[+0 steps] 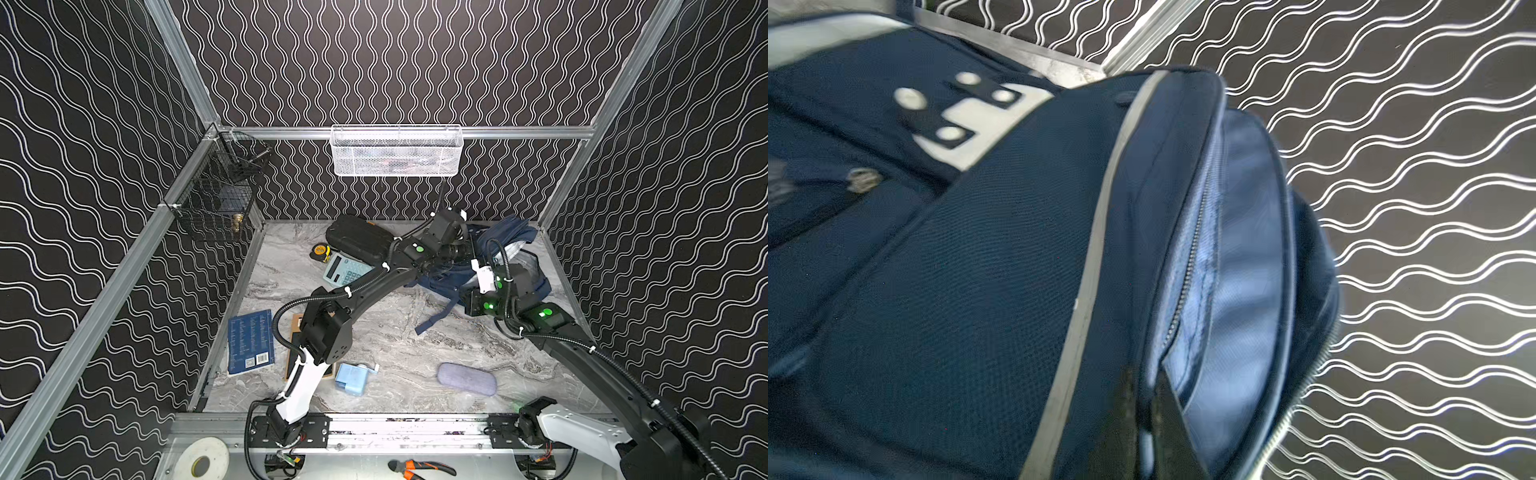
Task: Pack books, pencil case, and school supplies into a backpack
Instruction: Unzip the student bag at the center of the table.
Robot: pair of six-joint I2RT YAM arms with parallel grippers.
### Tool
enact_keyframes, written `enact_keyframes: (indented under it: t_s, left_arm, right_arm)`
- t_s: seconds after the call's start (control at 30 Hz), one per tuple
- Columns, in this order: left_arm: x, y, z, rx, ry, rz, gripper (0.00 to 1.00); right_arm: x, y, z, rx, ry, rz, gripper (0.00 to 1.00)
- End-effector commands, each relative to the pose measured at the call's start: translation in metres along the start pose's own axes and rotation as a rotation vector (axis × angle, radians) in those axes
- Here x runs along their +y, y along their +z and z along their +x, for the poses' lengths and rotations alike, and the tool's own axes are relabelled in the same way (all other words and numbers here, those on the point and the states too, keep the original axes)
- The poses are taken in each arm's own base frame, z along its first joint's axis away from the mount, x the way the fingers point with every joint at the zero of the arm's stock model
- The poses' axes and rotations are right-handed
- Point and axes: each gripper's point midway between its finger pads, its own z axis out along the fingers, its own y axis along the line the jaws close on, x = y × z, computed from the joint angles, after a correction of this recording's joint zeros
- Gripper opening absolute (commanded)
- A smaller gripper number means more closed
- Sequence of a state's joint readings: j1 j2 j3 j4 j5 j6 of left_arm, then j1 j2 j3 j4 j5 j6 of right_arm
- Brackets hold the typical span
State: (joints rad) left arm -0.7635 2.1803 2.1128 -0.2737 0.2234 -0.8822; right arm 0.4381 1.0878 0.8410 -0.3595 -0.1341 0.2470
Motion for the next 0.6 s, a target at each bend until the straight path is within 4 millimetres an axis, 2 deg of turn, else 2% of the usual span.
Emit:
enact_keyframes:
  t_s: [0.0,0.27,0.57]
  left_arm:
    - [-0.038,-0.003,-0.022,-0.09,-0.075,0.141,0.0]
    - [-0.026,0.0,-0.03,-0.144,-0.093,0.101,0.0]
    - [-0.037,0.003,-0.035,-0.162,-0.165,0.15,0.0]
  right_arm:
    - [0.015,0.007,-0.01,-0.05,-0.043,-0.083,0.0]
    - [0.013,0.0,-0.009,-0.141,-0.113,-0.09,0.0]
    - [0.013,0.031,0.003,-0.173,-0.092,-0.154,0.0]
